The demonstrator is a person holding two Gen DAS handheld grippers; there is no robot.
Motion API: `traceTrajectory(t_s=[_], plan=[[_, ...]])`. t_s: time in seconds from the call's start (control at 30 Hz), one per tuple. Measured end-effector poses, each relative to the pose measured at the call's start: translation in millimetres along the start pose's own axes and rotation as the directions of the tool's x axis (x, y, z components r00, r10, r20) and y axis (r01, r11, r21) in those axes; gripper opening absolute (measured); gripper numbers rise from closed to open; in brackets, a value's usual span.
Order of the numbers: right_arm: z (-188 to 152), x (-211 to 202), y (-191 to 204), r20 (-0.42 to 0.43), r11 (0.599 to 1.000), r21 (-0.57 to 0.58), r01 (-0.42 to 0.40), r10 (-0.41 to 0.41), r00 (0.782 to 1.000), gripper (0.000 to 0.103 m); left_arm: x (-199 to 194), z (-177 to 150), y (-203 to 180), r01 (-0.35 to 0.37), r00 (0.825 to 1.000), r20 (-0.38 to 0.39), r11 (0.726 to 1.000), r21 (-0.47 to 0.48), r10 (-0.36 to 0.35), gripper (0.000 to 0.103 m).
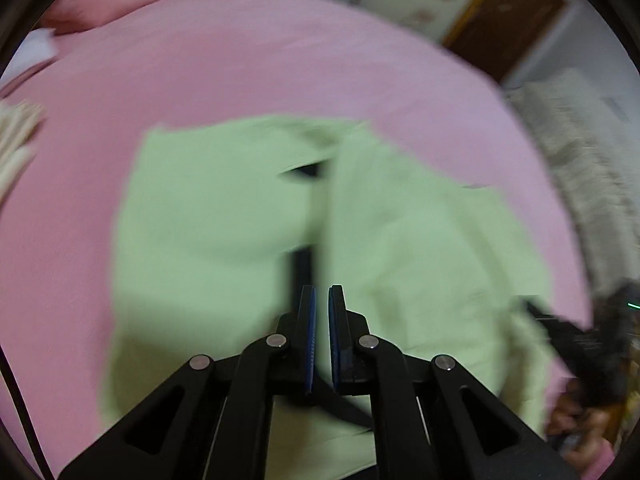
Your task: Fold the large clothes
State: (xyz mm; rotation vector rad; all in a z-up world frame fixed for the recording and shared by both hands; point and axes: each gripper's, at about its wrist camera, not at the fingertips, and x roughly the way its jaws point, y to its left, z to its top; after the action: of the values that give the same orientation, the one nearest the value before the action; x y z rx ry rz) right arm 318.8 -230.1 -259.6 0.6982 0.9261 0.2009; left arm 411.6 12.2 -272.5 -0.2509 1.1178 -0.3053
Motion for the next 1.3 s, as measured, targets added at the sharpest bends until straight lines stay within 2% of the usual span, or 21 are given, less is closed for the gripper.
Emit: traceTrajectory(t_s=[0.03,0.07,0.2,0.3,0.37,0.47,0.53,0.63,0.67,0.7,0.73,0.8,0.83,0.87,0.9,0.97,1.03,1.1,1.13,1.2,1.3], plan=[[2,11,7,-0.015,1.000,-0.017,-0.020,0.020,1.000,0.000,9,7,-15,0.061,0.998,-0.014,0.998,0.027,-0.060,0.003],[6,26,14,-0.028,0.999,-0.034,-0.041,0.040,0.999,0.000,18,11,-25,0.080,0.997,-0.020,0.996,0.042,-0.079,0.003],[35,76,32,-0.019,0.994,-0.050,-0.098,0.097,0.995,0.000,71,37,-62,0.041,0.999,0.000,0.989,0.145,-0.041,0.003],[61,108,28,-0.011,0.998,-0.037,-0.048,0.048,0.999,0.000,112,69,-70,-0.002,1.000,0.024,0.994,0.110,-0.001,0.003],[77,125,17,-0.018,0.998,-0.034,-0.056,0.055,0.998,0.000,128,83,-66,-0.053,0.996,0.071,0.997,0.064,0.048,0.003],[92,136,10,-0.037,0.995,-0.085,-0.054,0.051,0.998,0.000,148,92,-63,-0.043,0.994,0.101,0.998,0.049,0.038,0.003],[98,134,4,-0.025,0.994,-0.086,-0.068,0.066,0.998,0.000,155,96,-61,-0.072,0.991,0.117,0.995,0.071,0.063,0.002],[107,119,-15,0.029,0.998,-0.054,-0.036,0.038,0.999,0.000,154,107,-41,-0.098,0.987,0.129,0.995,0.012,0.095,0.001],[109,114,-22,0.050,0.999,-0.034,-0.036,0.037,0.998,0.000,153,112,-31,-0.055,0.992,0.118,0.998,0.001,0.054,0.001],[113,105,-30,0.091,1.000,-0.013,0.009,-0.008,0.996,0.000,155,116,-24,-0.020,0.995,0.102,1.000,0.000,0.020,0.001],[119,95,-38,0.141,0.995,0.006,0.098,-0.098,0.985,0.000,155,118,-19,-0.046,0.994,0.103,0.999,0.025,0.043,0.001],[124,78,-60,0.191,0.993,0.069,0.099,-0.111,0.975,0.000,155,119,-19,-0.129,0.985,0.126,0.987,0.092,0.117,0.001],[126,69,-70,0.200,0.980,0.107,0.167,-0.186,0.962,0.000,153,120,-20,-0.270,0.956,0.152,0.956,0.112,0.252,0.001],[126,60,-80,0.209,0.944,0.141,0.297,-0.322,0.924,0.000,153,121,-11,-0.389,0.916,0.157,0.914,0.117,0.370,0.001],[127,50,-91,0.216,0.935,0.173,0.309,-0.342,0.914,0.000,153,122,5,-0.405,0.911,0.136,0.909,0.101,0.390,0.002],[130,35,-97,0.219,0.924,0.199,0.325,-0.365,0.905,0.000,143,123,32,-0.338,0.937,0.099,0.941,0.030,0.334,0.002],[131,23,-80,0.257,0.917,0.119,0.379,-0.398,0.881,0.000,126,123,43,-0.324,0.941,0.101,0.946,-0.012,0.324,0.002],[127,18,-60,0.285,0.954,0.052,0.296,-0.298,0.911,0.000,111,120,39,-0.309,0.942,0.131,0.951,-0.012,0.308,0.003],[124,20,-46,0.269,0.974,0.010,0.225,-0.219,0.938,0.000,104,116,29,-0.262,0.956,0.141,0.965,0.012,0.257,0.003],[116,35,-23,0.202,0.991,-0.060,0.118,-0.103,0.974,0.000,96,101,12,-0.202,0.972,0.134,0.977,0.067,0.192,0.003],[98,60,1,0.101,0.994,-0.107,0.031,-0.020,0.995,0.000,99,74,-30,-0.107,0.992,0.078,0.980,0.167,0.095,0.003]])
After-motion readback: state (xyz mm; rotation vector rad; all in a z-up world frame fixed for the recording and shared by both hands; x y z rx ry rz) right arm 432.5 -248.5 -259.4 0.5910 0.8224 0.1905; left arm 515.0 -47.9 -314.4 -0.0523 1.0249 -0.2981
